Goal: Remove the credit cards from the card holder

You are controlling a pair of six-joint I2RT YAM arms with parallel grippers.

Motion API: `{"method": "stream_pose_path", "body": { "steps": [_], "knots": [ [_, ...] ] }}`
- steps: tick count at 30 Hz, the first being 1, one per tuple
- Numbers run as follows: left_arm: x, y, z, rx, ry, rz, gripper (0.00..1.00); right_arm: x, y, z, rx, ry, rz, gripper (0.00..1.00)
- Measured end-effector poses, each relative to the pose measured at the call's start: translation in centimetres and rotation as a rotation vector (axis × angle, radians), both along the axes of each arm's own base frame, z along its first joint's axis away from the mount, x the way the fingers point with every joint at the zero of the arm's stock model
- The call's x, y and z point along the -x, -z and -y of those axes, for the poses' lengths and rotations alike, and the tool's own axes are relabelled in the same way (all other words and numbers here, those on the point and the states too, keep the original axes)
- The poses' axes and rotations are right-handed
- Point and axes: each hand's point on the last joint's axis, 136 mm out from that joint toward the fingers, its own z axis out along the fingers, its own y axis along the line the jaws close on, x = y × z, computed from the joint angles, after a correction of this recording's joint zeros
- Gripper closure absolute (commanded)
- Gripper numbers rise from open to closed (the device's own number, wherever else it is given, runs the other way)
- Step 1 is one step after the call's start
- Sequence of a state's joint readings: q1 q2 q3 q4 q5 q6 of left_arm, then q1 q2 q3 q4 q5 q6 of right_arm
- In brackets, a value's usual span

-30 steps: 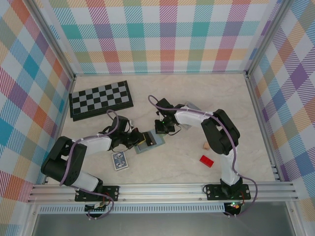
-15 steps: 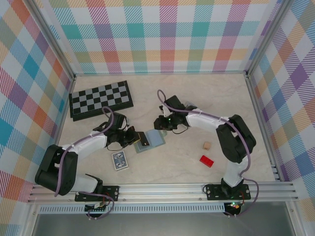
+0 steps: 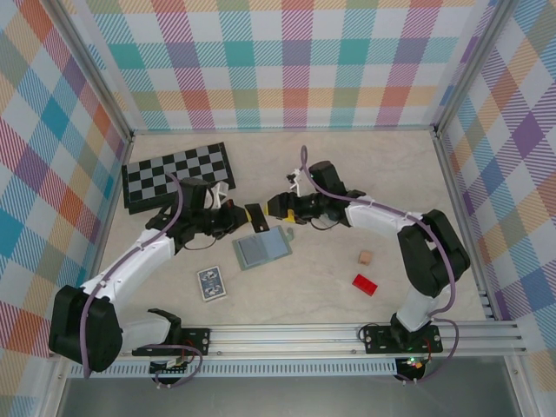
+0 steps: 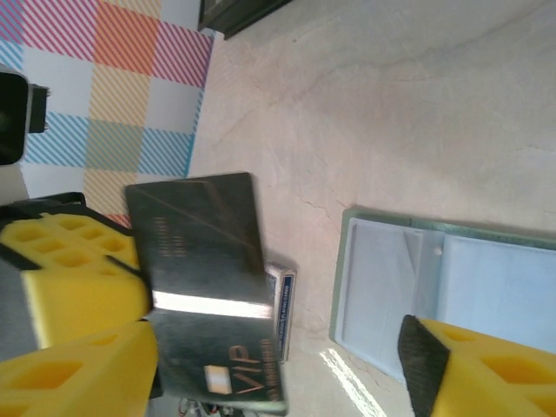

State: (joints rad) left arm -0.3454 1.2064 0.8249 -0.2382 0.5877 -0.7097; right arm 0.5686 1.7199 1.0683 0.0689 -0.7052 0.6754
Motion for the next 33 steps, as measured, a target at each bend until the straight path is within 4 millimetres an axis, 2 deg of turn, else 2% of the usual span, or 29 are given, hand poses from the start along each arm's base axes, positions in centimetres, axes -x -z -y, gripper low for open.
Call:
{"method": "stream_pose_path", "body": {
  "steps": [4, 9, 15, 23, 27, 30, 33],
  "knots": [
    [-0.8, -2.2, 0.6, 0.093, 0.009, 0.036, 1.0, -0.5, -1.2, 0.5, -0.104, 0.001, -0.032, 0.26],
    [-1.1, -4.0, 1.2, 0.173, 0.026, 0.06, 1.0, -0.3, -3.8, 0.1, -0.206, -0.038, -0.028, 0.37],
    [-1.2, -5.1, 1.6, 0.219, 0.038, 0.072, 1.0, 0.2, -5.9, -0.3, -0.281, -0.084, -0.026, 0.58],
    [-1.3, -5.1, 1.6, 0.22, 0.027, 0.067, 1.0, 0.4, -6.3, -0.4, -0.293, -0.099, -0.033, 0.87],
    [-1.3, -2.5, -0.1, 0.09, -0.054, -0.004, 0.77, 0.5, -6.5, -0.3, -0.274, -0.108, -0.02, 0.96],
    [-1.3, -1.8, -2.2, -0.04, -0.134, -0.018, 0.54, 0.0, -6.9, 0.4, -0.24, -0.09, 0.01, 1.0],
    [-0.9, -1.7, -3.9, -0.135, -0.188, -0.013, 0.44, -1.0, -8.3, 1.6, -0.195, -0.056, 0.083, 1.0]
  ]
}}
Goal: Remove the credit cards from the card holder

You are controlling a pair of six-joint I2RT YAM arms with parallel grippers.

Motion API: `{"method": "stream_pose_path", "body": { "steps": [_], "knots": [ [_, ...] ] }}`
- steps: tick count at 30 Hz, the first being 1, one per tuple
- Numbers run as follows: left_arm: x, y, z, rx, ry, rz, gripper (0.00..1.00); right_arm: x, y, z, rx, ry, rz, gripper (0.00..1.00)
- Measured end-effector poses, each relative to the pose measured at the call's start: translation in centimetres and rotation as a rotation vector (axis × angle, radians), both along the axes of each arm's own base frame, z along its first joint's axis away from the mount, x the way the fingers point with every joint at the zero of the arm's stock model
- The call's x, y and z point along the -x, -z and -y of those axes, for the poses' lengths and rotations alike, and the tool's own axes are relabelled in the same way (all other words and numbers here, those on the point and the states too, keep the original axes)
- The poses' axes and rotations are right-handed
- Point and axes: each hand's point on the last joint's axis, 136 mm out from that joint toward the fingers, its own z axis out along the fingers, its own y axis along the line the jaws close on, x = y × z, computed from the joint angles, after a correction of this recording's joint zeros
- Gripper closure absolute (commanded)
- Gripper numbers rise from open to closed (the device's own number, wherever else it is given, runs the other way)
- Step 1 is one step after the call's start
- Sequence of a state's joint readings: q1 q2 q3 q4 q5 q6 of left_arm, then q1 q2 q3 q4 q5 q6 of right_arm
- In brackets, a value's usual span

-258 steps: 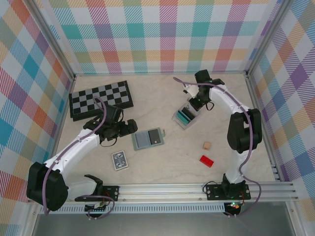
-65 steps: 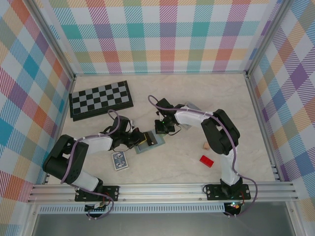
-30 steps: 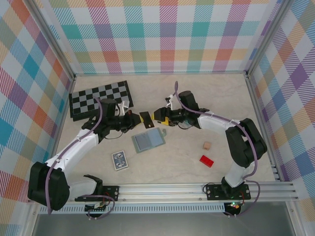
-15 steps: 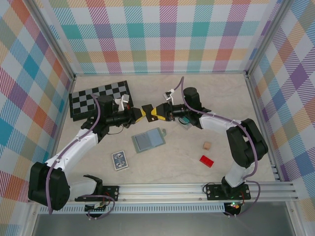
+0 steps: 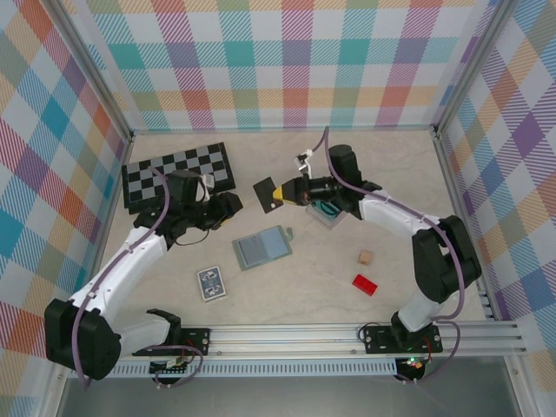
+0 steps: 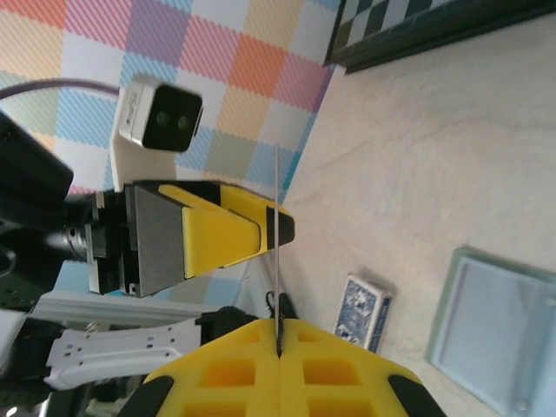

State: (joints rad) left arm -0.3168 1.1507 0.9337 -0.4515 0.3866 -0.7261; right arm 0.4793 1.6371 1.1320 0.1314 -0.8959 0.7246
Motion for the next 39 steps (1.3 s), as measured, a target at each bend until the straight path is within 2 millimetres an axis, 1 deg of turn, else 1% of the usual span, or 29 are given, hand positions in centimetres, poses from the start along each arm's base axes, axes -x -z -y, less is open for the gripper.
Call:
{"method": "stream_pose_path", "body": {
  "steps": [3, 6, 8, 9, 14, 18, 19, 22, 25, 28, 32, 39],
  "knots": [
    [0.4, 0.8, -1.5, -0.083, -0.04, -0.023, 0.35, -1.2, -1.7, 1.4, 0.049, 0.054, 0.096, 1.0],
    [0.9, 2.1, -2.8, -0.162, -0.07, -0.057, 0.24, -2.3, -2.1, 3.2, 0.135, 0.123, 0.182, 1.0],
    [1.2, 2.7, -3.7, -0.212, -0.088, -0.071, 0.16, -3.3, -1.5, 4.9, 0.237, 0.185, 0.256, 1.0],
    [1.3, 2.9, -4.1, -0.233, -0.096, -0.076, 0.13, -3.6, -1.1, 5.6, 0.284, 0.206, 0.283, 1.0],
    [1.6, 4.0, -5.8, -0.335, -0.127, -0.091, 0.01, -5.7, 1.5, 10.3, 0.578, 0.296, 0.452, 1.0],
    [1.8, 4.7, -6.5, -0.372, -0.14, -0.098, 0.0, -7.2, 2.7, 13.5, 0.753, 0.315, 0.556, 1.0],
    [1.8, 4.8, -6.6, -0.378, -0.14, -0.098, 0.0, -7.6, 2.9, 14.6, 0.797, 0.32, 0.57, 1.0],
    [1.8, 4.9, -6.8, -0.389, -0.143, -0.096, 0.0, -9.3, 2.7, 17.3, 0.89, 0.332, 0.623, 1.0],
    [1.8, 5.1, -6.8, -0.392, -0.141, -0.098, 0.0, -10.1, 3.2, 19.3, 0.975, 0.318, 0.671, 1.0],
    [1.9, 5.3, -6.8, -0.394, -0.139, -0.103, 0.0, -10.4, 4.6, 19.7, 1.023, 0.254, 0.69, 1.0],
    [1.9, 5.4, -6.8, -0.395, -0.138, -0.106, 0.0, -10.1, 6.8, 19.0, 1.027, 0.135, 0.702, 1.0],
    [1.9, 5.8, -6.7, -0.393, -0.131, -0.118, 0.0, -9.7, 8.5, 17.7, 0.98, 0.017, 0.73, 1.0]
  ]
}}
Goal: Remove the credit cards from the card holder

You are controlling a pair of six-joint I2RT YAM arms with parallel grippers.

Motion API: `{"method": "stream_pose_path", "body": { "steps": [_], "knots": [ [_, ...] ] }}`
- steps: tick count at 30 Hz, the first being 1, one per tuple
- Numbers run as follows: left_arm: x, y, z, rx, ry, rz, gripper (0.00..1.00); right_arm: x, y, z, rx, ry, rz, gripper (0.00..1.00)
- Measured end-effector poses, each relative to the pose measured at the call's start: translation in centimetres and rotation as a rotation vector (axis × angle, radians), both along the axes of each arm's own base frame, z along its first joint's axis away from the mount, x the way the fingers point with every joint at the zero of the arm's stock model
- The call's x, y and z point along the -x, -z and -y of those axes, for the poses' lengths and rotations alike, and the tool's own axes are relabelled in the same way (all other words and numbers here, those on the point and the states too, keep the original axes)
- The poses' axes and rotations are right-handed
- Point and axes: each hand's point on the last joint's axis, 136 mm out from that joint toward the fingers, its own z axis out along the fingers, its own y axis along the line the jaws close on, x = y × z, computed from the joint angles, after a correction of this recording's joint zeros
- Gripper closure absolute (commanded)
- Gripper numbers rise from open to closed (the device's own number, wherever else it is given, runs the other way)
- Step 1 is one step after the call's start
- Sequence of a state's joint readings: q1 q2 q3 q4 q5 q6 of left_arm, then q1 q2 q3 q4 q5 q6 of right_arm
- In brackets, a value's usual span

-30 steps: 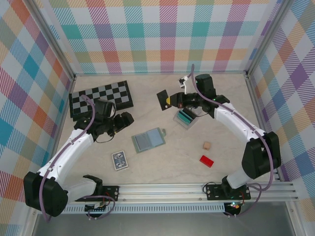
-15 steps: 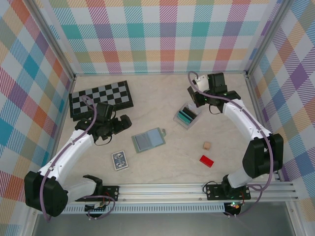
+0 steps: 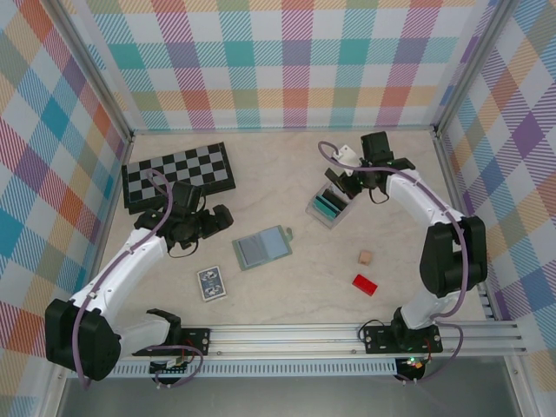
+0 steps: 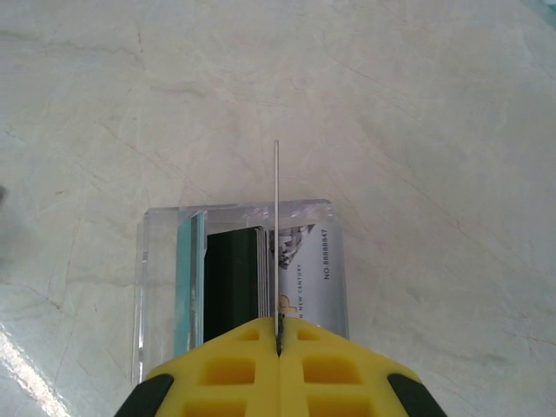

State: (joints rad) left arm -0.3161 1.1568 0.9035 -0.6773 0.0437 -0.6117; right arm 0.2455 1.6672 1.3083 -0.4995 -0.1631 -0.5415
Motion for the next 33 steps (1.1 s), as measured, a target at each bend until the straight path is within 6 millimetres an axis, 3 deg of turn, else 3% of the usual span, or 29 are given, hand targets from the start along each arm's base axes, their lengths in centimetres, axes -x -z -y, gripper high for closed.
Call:
{"method": "stream_pose_path", "body": {
  "steps": [8, 21, 29, 33],
  "knots": [
    [0.1, 0.5, 0.5, 0.019, 0.015, -0.021, 0.0, 1.2, 3.0, -0.1, 0.032, -0.051, -0.1, 1.0],
    [-0.2, 0.6, 0.9, 0.034, 0.024, -0.021, 0.0, 1.8, 4.3, 0.2, 0.061, -0.065, -0.146, 0.99],
    [-0.2, 1.1, 1.1, 0.038, 0.029, -0.042, 0.0, 1.7, 5.5, 0.5, 0.083, -0.059, -0.176, 0.81],
    [-0.1, 1.2, 1.3, 0.046, 0.035, -0.046, 0.0, 1.5, 5.6, 0.6, 0.089, -0.048, -0.174, 0.78]
  ]
}}
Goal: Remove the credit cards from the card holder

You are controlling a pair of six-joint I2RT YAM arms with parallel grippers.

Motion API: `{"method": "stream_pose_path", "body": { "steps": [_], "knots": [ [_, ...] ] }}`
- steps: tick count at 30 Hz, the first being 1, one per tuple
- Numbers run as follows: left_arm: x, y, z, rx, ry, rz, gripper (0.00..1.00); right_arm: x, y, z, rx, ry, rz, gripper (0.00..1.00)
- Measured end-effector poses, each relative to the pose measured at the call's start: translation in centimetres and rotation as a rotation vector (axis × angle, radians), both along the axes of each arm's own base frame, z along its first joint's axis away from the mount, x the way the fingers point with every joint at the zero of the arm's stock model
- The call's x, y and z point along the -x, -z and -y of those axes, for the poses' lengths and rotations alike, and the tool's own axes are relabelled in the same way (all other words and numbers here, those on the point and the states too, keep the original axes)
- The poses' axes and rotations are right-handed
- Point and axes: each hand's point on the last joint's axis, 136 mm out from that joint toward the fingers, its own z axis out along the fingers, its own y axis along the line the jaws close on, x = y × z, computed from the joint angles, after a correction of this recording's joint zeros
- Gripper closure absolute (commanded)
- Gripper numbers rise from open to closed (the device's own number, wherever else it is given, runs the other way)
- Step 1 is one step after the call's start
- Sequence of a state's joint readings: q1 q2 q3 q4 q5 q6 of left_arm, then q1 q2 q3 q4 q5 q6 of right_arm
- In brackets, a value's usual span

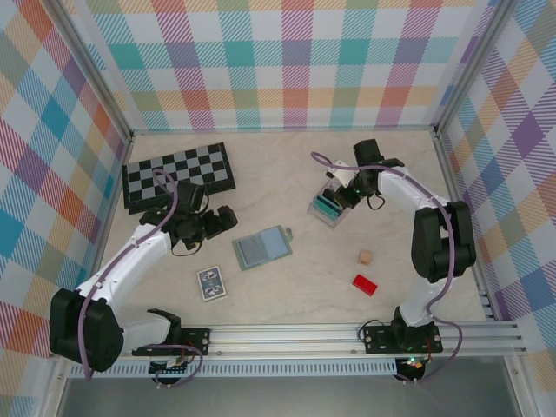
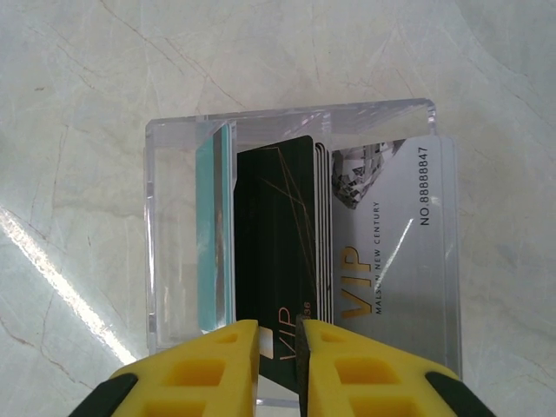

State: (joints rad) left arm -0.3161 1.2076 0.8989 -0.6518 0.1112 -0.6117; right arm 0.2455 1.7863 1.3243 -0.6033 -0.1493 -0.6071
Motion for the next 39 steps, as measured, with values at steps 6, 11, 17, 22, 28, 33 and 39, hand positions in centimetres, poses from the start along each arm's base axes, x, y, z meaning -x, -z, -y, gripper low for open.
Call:
{"method": "stream_pose_path", "body": {
  "steps": [6, 11, 17, 22, 28, 33, 39],
  "knots": [
    [0.0, 0.0, 0.1, 0.003, 0.002, -0.001, 0.0, -0.6, -1.2, 0.0, -0.015, 0.033, 0.038, 0.76],
    [0.0, 0.1, 0.3, 0.013, 0.008, -0.004, 0.0, -0.9, -5.1, -0.3, -0.086, 0.09, 0.115, 0.68],
    [0.0, 0.7, 1.1, 0.06, 0.021, -0.008, 0.0, -0.7, -10.7, -1.4, -0.268, 0.195, 0.186, 0.58],
    [0.1, 1.6, 2.0, 0.125, 0.005, -0.026, 0.01, 0.6, -12.6, -3.1, -0.443, 0.288, 0.119, 0.56],
    [0.1, 2.9, 3.0, 0.182, -0.028, -0.059, 0.08, 2.6, -10.6, -7.0, -0.54, 0.356, -0.071, 0.57],
    [-0.1, 3.5, 4.5, 0.237, -0.048, -0.064, 0.13, 6.1, -7.2, -11.4, -0.55, 0.376, -0.231, 0.57],
    [0.2, 5.1, 5.9, 0.255, -0.06, -0.112, 0.21, 10.3, -2.9, -17.2, -0.466, 0.338, -0.356, 0.59]
  ]
}}
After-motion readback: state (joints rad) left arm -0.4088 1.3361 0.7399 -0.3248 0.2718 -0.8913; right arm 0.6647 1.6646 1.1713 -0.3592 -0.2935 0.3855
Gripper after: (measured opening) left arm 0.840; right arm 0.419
